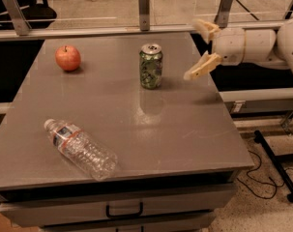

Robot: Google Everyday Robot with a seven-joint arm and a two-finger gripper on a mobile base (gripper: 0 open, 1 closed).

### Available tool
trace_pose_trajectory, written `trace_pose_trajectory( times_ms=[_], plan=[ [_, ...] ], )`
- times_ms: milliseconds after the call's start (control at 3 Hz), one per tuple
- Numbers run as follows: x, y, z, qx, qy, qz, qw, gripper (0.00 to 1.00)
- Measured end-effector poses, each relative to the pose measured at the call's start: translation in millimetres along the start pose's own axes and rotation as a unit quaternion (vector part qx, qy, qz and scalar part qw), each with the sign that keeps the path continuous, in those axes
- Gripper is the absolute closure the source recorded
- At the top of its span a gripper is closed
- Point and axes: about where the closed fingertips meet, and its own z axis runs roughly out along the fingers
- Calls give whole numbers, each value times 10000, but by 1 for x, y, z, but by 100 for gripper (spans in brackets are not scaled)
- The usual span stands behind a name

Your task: Place green can upright

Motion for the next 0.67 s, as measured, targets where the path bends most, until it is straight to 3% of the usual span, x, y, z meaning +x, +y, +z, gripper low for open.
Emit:
trace_pose_trajectory(
  times_ms=[333,667],
  plan=[
    [-20,-12,-66,560,678,-242,9958,0],
    [-23,-12,-63,541,687,-269,9958,0]
  ],
)
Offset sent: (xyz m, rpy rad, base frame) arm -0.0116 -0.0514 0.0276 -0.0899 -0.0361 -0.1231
